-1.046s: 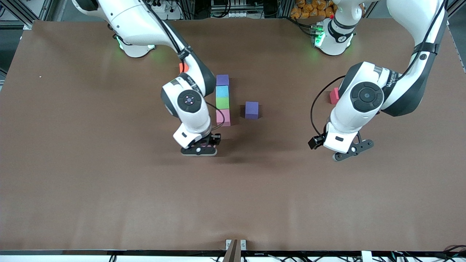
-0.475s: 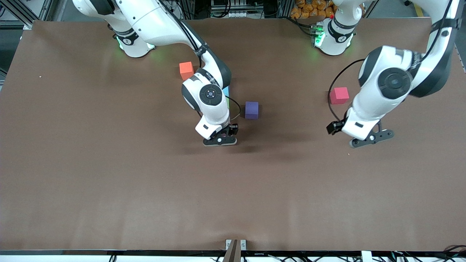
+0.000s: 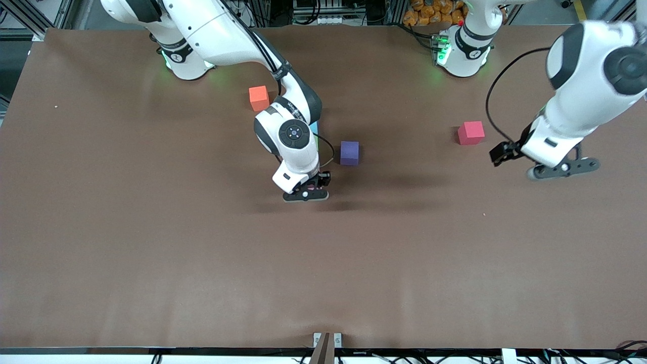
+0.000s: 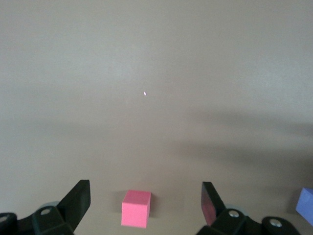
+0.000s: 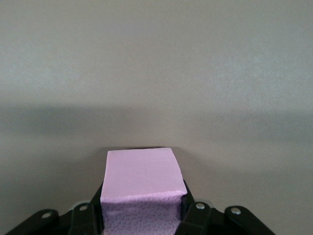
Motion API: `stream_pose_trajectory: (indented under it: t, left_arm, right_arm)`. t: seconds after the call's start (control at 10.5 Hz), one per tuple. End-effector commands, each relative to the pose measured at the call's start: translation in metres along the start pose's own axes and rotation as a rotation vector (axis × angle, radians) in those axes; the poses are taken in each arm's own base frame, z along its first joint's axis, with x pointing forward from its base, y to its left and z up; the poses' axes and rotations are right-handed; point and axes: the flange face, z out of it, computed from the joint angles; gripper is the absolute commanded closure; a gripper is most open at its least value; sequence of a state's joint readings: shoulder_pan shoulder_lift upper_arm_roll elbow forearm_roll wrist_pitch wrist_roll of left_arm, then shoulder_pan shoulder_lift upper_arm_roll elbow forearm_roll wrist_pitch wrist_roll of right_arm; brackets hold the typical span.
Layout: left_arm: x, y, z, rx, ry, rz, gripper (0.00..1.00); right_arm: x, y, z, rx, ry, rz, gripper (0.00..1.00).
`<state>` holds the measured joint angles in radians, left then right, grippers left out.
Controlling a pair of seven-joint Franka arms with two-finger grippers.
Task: Arrange blocks into number 1
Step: 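Lower the pink block at the column end and open the right gripper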
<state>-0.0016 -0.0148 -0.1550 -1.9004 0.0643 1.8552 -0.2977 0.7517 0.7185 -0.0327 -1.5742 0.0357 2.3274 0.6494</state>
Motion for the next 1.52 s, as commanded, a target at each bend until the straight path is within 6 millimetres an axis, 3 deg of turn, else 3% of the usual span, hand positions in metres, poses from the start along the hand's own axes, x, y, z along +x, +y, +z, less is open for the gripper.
stream_pose_trajectory:
  t: [0.0,0.29,0.48,0.86,1.14,1.24,1.43]
  left_arm:
    - [0.005,-0.009,-0.060,-0.036,0.001,0.004,0.00]
    - [0.009,-0.019,-0.101,-0.077,0.047,0.001,0.00]
    - [0.004,-0.022,-0.135,-0.076,0.012,0.087,0.00]
    - [-0.005,-0.013,-0.151,-0.090,0.019,0.126,0.00]
    - [-0.007,-0.023,-0.157,-0.095,0.032,0.217,0.00]
    - [-0.008,-0.023,-0.158,-0.091,0.034,0.219,0.00]
    - [-0.008,-0.023,-0.159,-0.094,0.037,0.223,0.00]
  right_arm:
    - [-0.012,-0.001,0.003,-0.008,-0.020,0.006,0.55]
    - [-0.019,-0.006,0.005,-0.012,-0.027,-0.001,0.55]
    - [-0.024,-0.007,0.007,-0.017,-0.035,0.009,0.54]
    - [-0.036,-0.008,0.005,-0.025,-0.057,0.012,0.51]
    - [-0.041,-0.005,0.010,-0.036,-0.074,0.013,0.34]
    - [-0.042,-0.002,0.012,-0.040,-0.076,0.017,0.14]
    - [-0.041,-0.001,0.010,-0.039,-0.075,0.019,0.06]
